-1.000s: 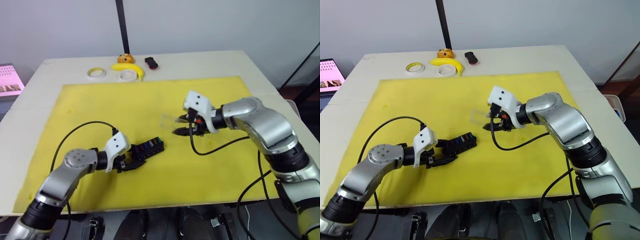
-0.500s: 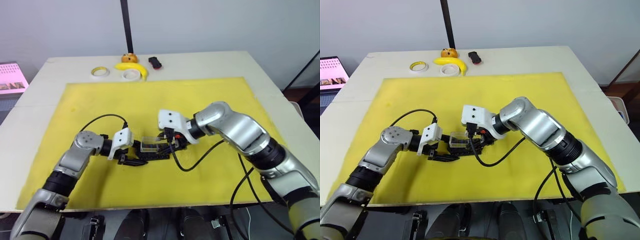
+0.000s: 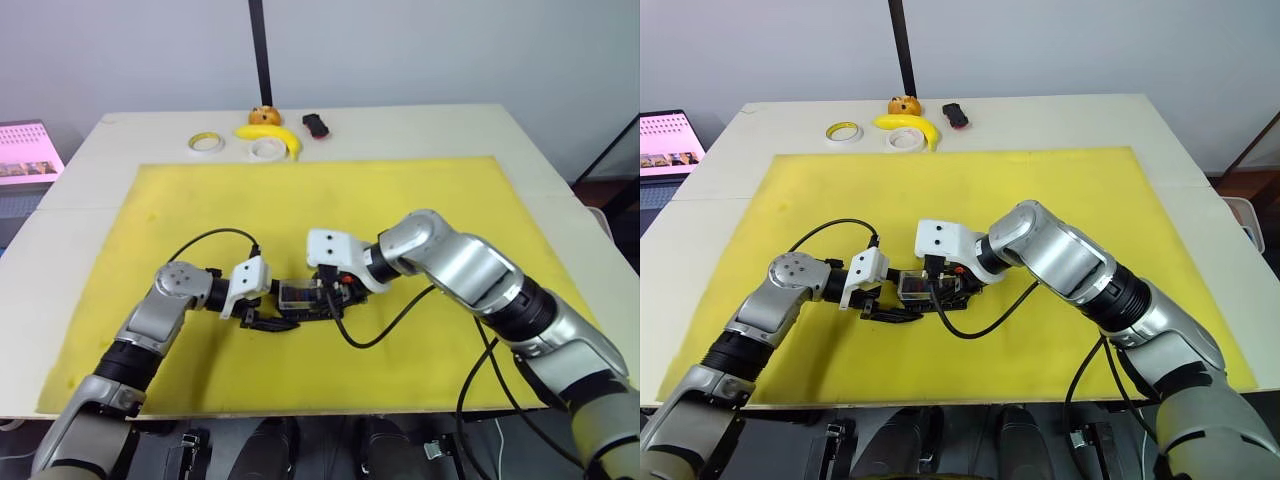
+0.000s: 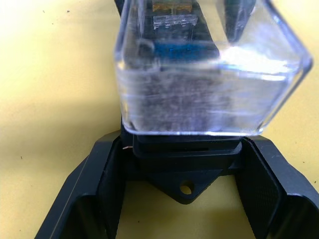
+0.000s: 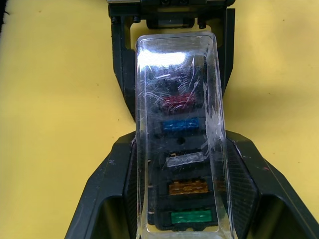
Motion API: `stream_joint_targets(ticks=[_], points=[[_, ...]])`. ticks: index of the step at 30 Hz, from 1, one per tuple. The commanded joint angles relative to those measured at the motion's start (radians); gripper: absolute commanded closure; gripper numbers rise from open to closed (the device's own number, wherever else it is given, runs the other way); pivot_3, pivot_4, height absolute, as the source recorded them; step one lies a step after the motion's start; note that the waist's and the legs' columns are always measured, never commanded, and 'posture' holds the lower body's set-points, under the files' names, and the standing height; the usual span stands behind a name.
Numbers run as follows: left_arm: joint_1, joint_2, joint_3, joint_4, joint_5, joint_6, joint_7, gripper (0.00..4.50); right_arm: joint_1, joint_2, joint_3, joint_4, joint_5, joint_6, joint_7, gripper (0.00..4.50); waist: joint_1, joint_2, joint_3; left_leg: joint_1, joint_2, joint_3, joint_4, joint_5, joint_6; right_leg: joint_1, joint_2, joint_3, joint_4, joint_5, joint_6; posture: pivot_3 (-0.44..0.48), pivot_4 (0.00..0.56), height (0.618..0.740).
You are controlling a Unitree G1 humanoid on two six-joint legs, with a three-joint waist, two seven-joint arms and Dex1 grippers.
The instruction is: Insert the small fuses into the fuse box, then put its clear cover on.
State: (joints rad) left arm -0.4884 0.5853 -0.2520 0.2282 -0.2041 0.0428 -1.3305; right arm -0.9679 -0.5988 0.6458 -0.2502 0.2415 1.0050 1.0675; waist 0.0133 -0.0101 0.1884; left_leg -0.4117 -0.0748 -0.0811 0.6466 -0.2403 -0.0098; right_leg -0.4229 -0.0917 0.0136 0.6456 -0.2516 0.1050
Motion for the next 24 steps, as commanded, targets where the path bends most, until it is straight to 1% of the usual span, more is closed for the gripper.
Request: stream_joint_targets(ticks=[1,15,24], points=[[-0.009,-0.017,-0.015,-0.003,0.027,-0.003,0.019,1.95,-0.023,0.004,0.006,-0.008,-0.023,-0.035,0.01,2.8,0.0,0.0,0.0,0.0,0.0,0.0,0.0,0.0,0.0,0.0,0.0,0.0,0.0,0.0,0.0,0.0,0.15,0.74],[0.002,-0.03,-0.018,-0.01,0.047,-0.006,0.034,1.95,-0.007,-0.016,0.046,0.019,-0.082,-0.074,0.063,2.8,0.001,0.0,0.0,0.0,-0.001,-0.001,0.001,0.0,0.0,0.001,0.0,-0.001,0.0,0.0,0.0,0.0,0.15,0.74],[0.004,-0.036,-0.019,-0.009,0.056,-0.004,0.04,1.95,0.002,0.002,0.045,0.022,-0.081,-0.034,0.066,2.8,0.002,0.0,0.0,0.0,-0.001,-0.001,0.001,0.0,0.0,0.002,0.0,-0.001,0.0,0.0,0.0,0.0,0.15,0.74]])
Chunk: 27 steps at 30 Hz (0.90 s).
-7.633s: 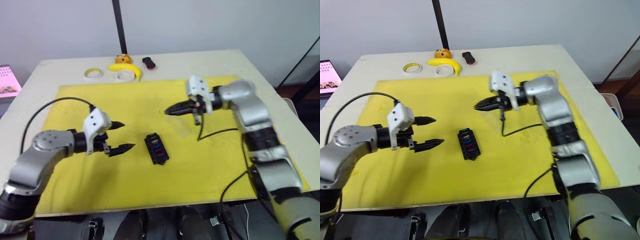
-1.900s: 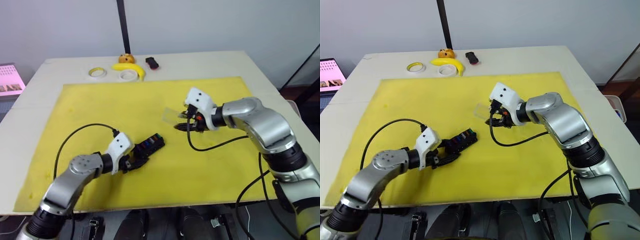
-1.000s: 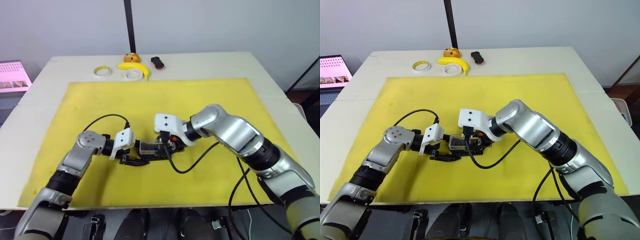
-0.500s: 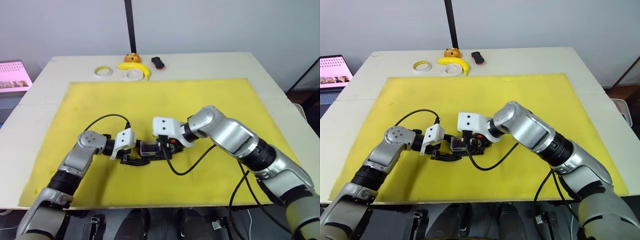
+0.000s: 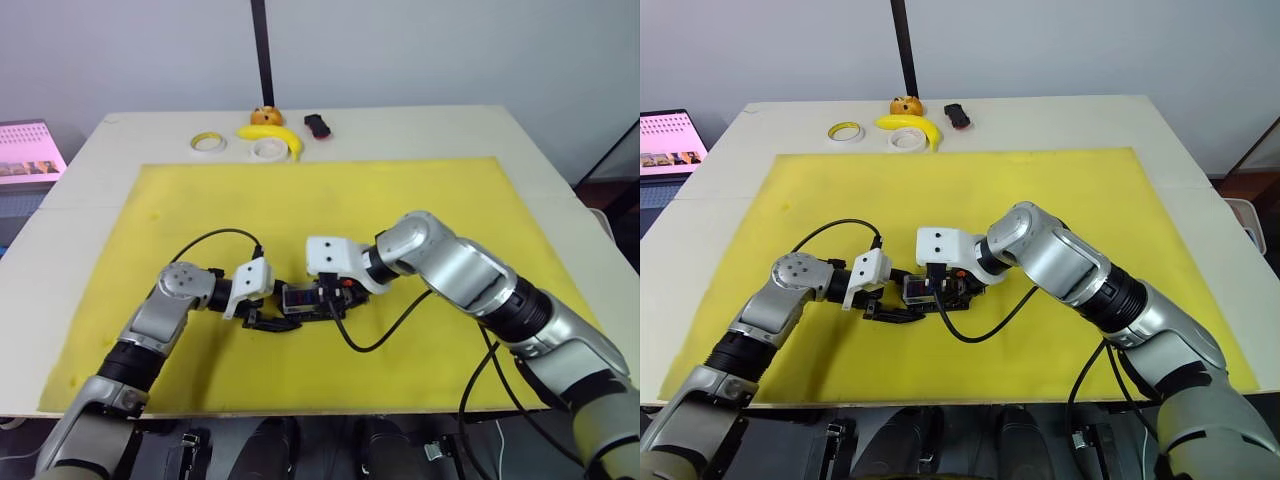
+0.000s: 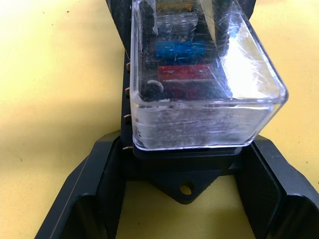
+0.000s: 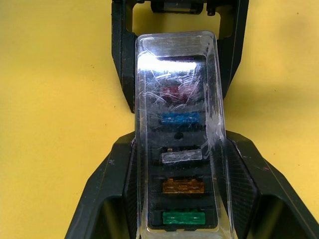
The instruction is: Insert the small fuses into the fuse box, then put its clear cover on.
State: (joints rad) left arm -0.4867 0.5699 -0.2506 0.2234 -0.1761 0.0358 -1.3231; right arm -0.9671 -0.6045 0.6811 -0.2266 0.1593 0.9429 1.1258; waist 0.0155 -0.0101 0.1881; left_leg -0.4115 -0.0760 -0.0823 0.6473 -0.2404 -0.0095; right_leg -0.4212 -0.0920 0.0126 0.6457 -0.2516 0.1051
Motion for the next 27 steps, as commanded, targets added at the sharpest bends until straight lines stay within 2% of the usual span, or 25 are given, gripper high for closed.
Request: stream_joint_targets(ticks=[1,8,10,12,27], points=[[0.003,-0.021,-0.021,-0.004,0.029,0.002,0.034,1.95,0.003,0.009,0.009,-0.005,0.003,0.038,0.006,2.8,0.0,0.0,0.0,0.0,0.0,0.0,0.0,0.0,0.0,0.0,0.0,0.0,0.0,0.0,0.0,0.0,0.15,0.74],[-0.002,-0.025,-0.021,0.002,0.034,0.001,0.034,1.95,0.009,0.007,0.017,-0.012,-0.011,0.041,-0.003,2.8,0.0,0.0,0.0,0.001,0.0,0.0,0.0,0.0,0.0,0.001,0.0,0.0,0.0,0.0,0.0,0.0,0.15,0.74],[-0.006,-0.027,-0.022,0.006,0.037,-0.001,0.035,1.95,0.009,0.005,0.017,-0.015,-0.014,0.038,-0.004,1.75,0.0,0.0,0.0,0.001,0.0,0.0,0.0,0.0,0.0,0.001,0.0,0.0,0.0,0.0,0.0,0.0,0.15,0.74],[-0.01,-0.03,-0.021,0.009,0.037,-0.001,0.036,1.95,0.006,0.002,0.015,-0.015,-0.02,0.024,-0.005,1.08,0.0,0.0,0.0,0.001,0.0,0.0,0.0,0.0,0.0,0.001,0.0,0.0,0.0,0.0,0.0,0.0,0.15,0.74],[-0.021,-0.039,-0.017,0.021,0.046,-0.009,0.04,1.95,-0.034,-0.023,-0.071,-0.065,0.022,0.036,0.027,1.08,0.002,0.0,0.0,0.001,-0.001,-0.001,0.0,0.0,0.0,0.001,-0.001,-0.001,0.0,0.0,0.0,0.0,0.15,0.74]])
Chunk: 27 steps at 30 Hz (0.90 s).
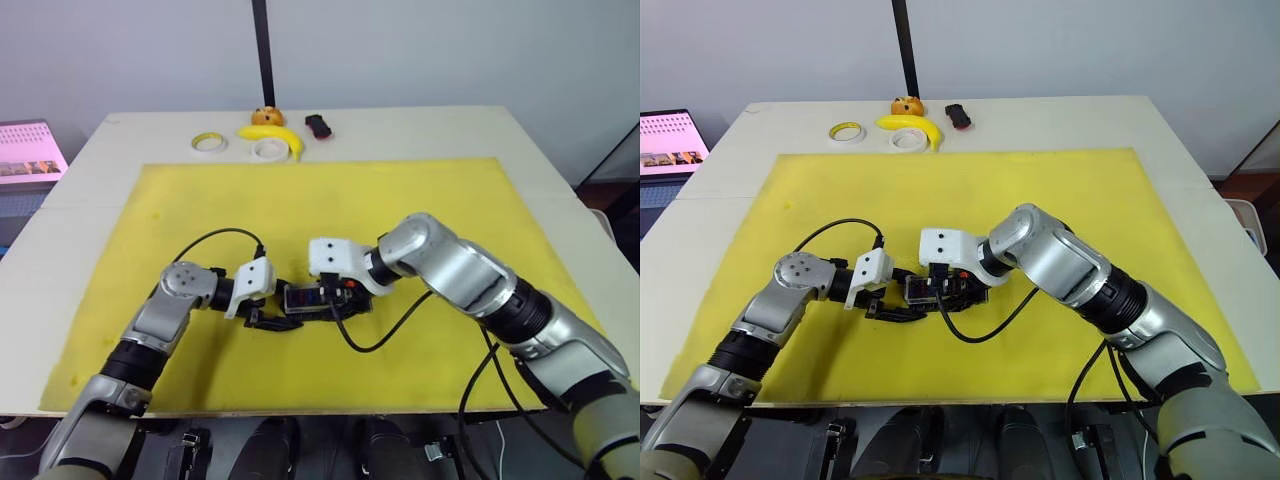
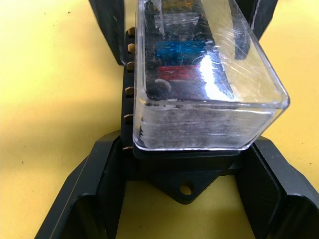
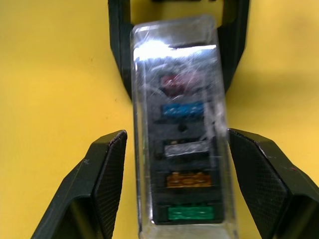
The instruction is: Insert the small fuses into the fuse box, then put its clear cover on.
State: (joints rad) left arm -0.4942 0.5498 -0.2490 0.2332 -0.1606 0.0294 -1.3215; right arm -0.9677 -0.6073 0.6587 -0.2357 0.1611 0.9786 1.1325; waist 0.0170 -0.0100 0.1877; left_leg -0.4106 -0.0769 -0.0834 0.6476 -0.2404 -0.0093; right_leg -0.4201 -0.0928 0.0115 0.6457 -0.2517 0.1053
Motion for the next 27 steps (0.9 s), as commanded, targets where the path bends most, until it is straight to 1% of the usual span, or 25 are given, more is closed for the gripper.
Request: stream_joint_targets(ticks=[1,5,8,10,13,16,20,21,23,27], points=[[-0.013,-0.018,-0.017,0.01,0.032,-0.003,0.037,1.95,-0.036,-0.035,-0.065,-0.074,0.033,0.002,0.034,1.08,0.001,0.0,0.0,0.0,0.0,0.0,0.0,0.0,0.0,0.0,0.0,0.0,0.0,0.0,0.0,0.0,0.15,0.74],[-0.015,-0.013,-0.013,0.017,0.033,-0.006,0.034,1.95,-0.041,-0.093,-0.144,-0.136,0.1,-0.027,0.101,1.08,0.004,0.0,0.0,0.0,-0.001,0.0,0.0,0.0,0.0,0.001,-0.001,0.0,0.0,0.0,0.0,0.0,0.15,0.74],[-0.014,-0.009,-0.012,0.018,0.032,-0.003,0.031,1.95,-0.054,-0.109,-0.205,-0.122,0.132,-0.045,0.116,1.08,0.002,0.0,0.0,0.0,0.0,0.0,0.0,0.0,0.0,0.001,-0.001,-0.001,0.0,0.0,0.0,0.0,0.15,0.74],[-0.013,-0.007,-0.013,0.018,0.032,-0.004,0.029,1.95,-0.041,-0.08,-0.277,-0.099,0.178,-0.056,0.103,1.08,0.001,0.0,0.0,0.0,0.0,0.0,0.0,0.0,0.0,0.001,-0.001,-0.001,0.0,0.0,0.0,0.0,0.15,0.74],[-0.014,-0.01,-0.015,0.018,0.031,-0.002,0.03,1.95,0.025,-0.02,-0.332,-0.06,0.194,-0.145,0.055,1.08,0.0,0.0,0.0,0.0,0.0,0.0,0.0,0.0,0.0,0.001,-0.002,-0.001,0.0,0.0,0.0,0.0,0.15,0.74],[-0.017,-0.013,-0.017,0.021,0.033,-0.002,0.03,1.95,0.111,0.004,-0.336,-0.074,0.213,-0.181,0.048,2.01,0.003,-0.001,0.0,0.0,-0.001,-0.002,0.0,0.0,0.0,0.002,-0.002,-0.002,-0.001,0.0,0.001,0.0,0.15,0.74],[-0.023,-0.014,-0.015,0.026,0.032,-0.001,0.029,1.95,0.152,0.046,-0.339,-0.07,0.226,-0.179,0.008,4.05,0.0,0.0,0.0,0.0,-0.001,-0.001,0.0,0.0,0.001,0.002,-0.003,-0.002,0.0,0.0,0.001,0.0,0.15,0.74],[-0.025,-0.014,-0.016,0.028,0.033,-0.002,0.029,1.95,0.164,0.052,-0.334,-0.057,0.212,-0.198,-0.005,4.47,0.0,0.0,0.0,0.0,-0.001,-0.001,0.0,0.0,0.0,0.002,-0.003,-0.002,0.0,0.0,0.001,0.0,0.15,0.74],[-0.027,-0.015,-0.016,0.03,0.036,-0.006,0.032,1.95,0.18,0.054,-0.326,-0.037,0.193,-0.23,-0.019,4.47,0.002,0.0,0.0,0.001,-0.001,-0.002,0.001,0.0,0.0,0.002,-0.003,-0.002,0.0,0.0,0.001,0.0,0.15,0.74],[-0.028,-0.014,-0.016,0.032,0.037,-0.008,0.033,1.95,0.179,0.062,-0.338,-0.026,0.206,-0.229,-0.038,4.47,0.001,0.0,0.0,0.001,-0.001,-0.002,0.001,0.0,0.0,0.002,-0.002,-0.002,0.0,0.0,0.001,0.0,0.15,0.74]])
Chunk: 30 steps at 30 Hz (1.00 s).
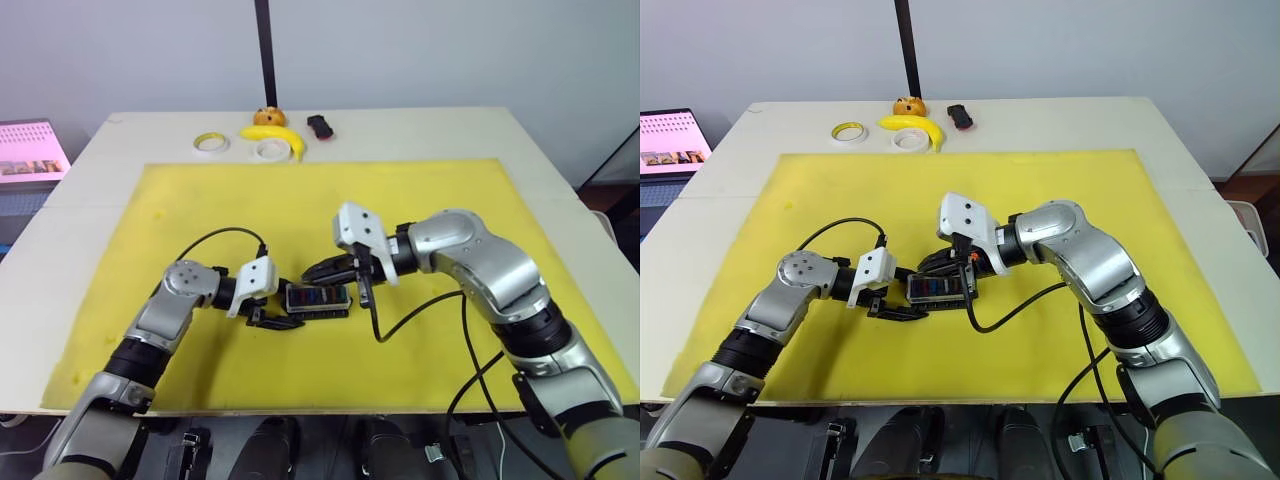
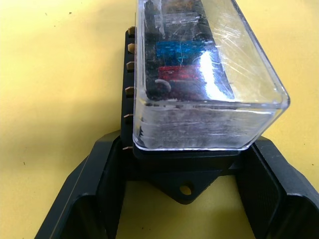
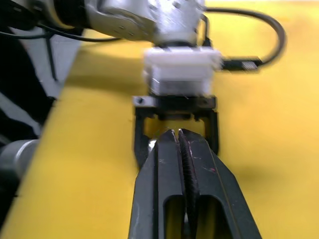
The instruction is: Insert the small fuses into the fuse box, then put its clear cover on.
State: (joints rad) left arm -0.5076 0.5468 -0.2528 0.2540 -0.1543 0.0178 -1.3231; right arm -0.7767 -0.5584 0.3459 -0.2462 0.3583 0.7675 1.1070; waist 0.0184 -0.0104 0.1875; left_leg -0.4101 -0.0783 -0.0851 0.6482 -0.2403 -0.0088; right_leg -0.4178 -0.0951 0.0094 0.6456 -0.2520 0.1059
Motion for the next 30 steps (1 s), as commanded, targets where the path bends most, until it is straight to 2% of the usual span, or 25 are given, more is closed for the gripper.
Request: stream_joint_targets(ticks=[1,7,11,13,16,19,26,30], points=[[-0.015,-0.011,-0.012,0.013,0.03,0.003,0.034,1.95,-0.013,0.013,-0.025,-0.014,0.009,-0.019,-0.016,4.47,0.0,0.0,0.0,0.0,0.0,0.0,0.0,0.0,0.0,0.0,0.0,0.0,0.0,0.0,0.0,0.0,0.15,0.74],[-0.014,-0.01,-0.011,0.009,0.031,0.005,0.037,1.95,0.004,0.027,-0.003,0.018,0.015,-0.012,-0.018,4.47,0.0,0.0,0.0,0.0,0.0,0.0,0.0,0.0,0.0,0.0,0.0,0.0,0.0,0.0,0.0,0.0,0.15,0.74],[-0.012,-0.014,-0.011,0.001,0.029,0.01,0.041,1.95,0.064,0.004,0.165,0.139,-0.13,-0.069,-0.017,4.47,-0.001,0.0,0.0,0.001,0.0,-0.001,0.0,0.0,0.0,0.002,0.0,-0.001,0.0,0.0,0.0,0.0,0.15,0.74],[-0.009,-0.015,-0.012,-0.006,0.031,0.012,0.043,1.95,0.065,0.007,0.2,0.204,-0.18,-0.096,-0.03,4.47,-0.006,0.002,-0.002,0.001,0.0,0.001,0.0,0.0,0.0,0.001,0.0,0.0,0.0,0.0,0.0,0.0,0.15,0.74],[-0.006,-0.017,-0.009,-0.013,0.034,0.015,0.044,1.95,0.055,0.013,0.195,0.219,-0.172,-0.08,-0.023,4.47,-0.005,0.002,-0.003,0.011,0.001,-0.001,-0.001,0.0,0.0,0.011,0.001,-0.001,-0.001,-0.001,0.001,0.0,0.15,0.74],[-0.004,-0.018,-0.007,-0.018,0.034,0.018,0.046,1.95,0.043,0.009,0.199,0.216,-0.182,-0.079,-0.021,4.47,-0.006,0.002,-0.003,0.014,0.001,-0.001,-0.002,0.0,0.0,0.012,0.0,-0.001,-0.003,-0.002,0.001,0.0,0.15,0.74],[0.006,-0.017,-0.005,-0.029,0.032,0.023,0.047,1.95,0.025,0.016,0.182,0.226,-0.171,-0.051,-0.029,4.47,-0.006,0.002,-0.003,0.015,0.002,-0.001,-0.002,0.0,0.0,0.012,0.0,-0.001,-0.004,-0.001,0.001,0.0,0.15,0.74],[0.01,-0.016,-0.008,-0.036,0.032,0.023,0.044,1.95,0.023,0.008,0.223,0.274,-0.208,-0.053,-0.03,4.47,-0.005,0.002,-0.003,0.015,0.001,-0.001,-0.002,0.0,0.0,0.012,0.0,-0.001,-0.005,-0.001,0.001,0.0,0.15,0.74]])
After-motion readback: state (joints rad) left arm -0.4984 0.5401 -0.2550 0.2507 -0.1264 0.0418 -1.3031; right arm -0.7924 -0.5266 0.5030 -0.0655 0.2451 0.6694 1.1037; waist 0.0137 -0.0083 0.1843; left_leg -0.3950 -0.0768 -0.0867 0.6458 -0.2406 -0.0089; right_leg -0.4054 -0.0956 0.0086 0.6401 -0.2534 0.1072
